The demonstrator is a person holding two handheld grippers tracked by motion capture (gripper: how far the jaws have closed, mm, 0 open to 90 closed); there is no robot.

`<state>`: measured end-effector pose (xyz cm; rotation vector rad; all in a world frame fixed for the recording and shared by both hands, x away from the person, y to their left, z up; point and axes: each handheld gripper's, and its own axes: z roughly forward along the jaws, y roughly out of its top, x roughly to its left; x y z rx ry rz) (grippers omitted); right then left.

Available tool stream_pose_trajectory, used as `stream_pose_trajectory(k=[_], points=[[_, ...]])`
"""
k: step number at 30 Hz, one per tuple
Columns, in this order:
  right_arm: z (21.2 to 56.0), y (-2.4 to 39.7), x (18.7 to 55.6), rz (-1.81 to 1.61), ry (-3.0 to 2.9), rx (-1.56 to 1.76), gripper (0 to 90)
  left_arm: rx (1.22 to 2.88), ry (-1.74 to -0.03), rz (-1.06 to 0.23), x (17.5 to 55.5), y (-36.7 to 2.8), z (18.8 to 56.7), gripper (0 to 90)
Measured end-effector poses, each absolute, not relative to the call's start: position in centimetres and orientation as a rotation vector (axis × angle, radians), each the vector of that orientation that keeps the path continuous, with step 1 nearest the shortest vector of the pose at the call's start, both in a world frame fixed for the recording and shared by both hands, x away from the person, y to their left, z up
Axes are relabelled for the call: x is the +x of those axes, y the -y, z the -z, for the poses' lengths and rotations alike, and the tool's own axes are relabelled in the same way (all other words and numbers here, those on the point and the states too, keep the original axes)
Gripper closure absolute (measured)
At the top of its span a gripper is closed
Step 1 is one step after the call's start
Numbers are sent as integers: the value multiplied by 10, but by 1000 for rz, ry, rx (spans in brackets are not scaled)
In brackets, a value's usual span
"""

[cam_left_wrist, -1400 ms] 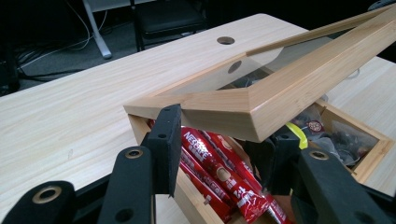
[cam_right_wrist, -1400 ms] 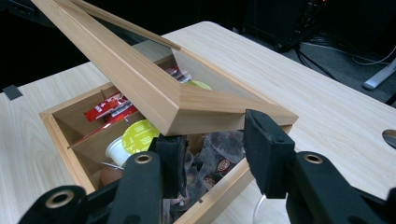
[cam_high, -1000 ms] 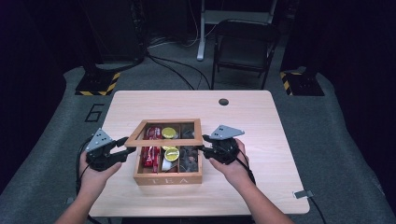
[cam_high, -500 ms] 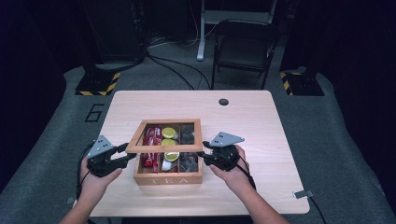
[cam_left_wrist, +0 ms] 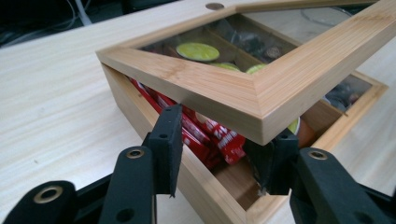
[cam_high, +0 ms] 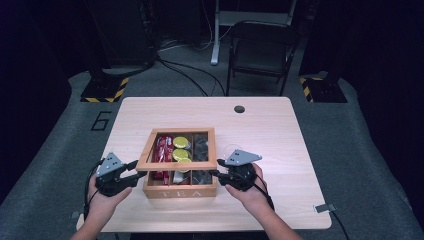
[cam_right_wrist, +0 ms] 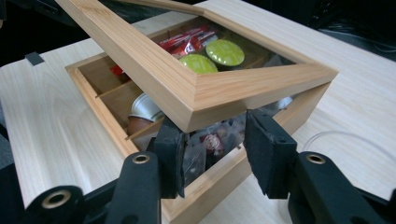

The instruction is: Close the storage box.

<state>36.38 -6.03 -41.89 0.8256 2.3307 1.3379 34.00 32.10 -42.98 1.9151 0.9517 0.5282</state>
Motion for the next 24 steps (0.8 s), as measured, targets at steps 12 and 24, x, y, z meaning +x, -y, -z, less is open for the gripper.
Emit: stream_pose_trajectory(k=[12,24], points=[[444,58,354,-1297,-2432,859,544,2009,-982,-416,332,-325,454,475],[449,66,347,-1284,-2436,884,387,2076,-1002,-345,324,-331,462,359]])
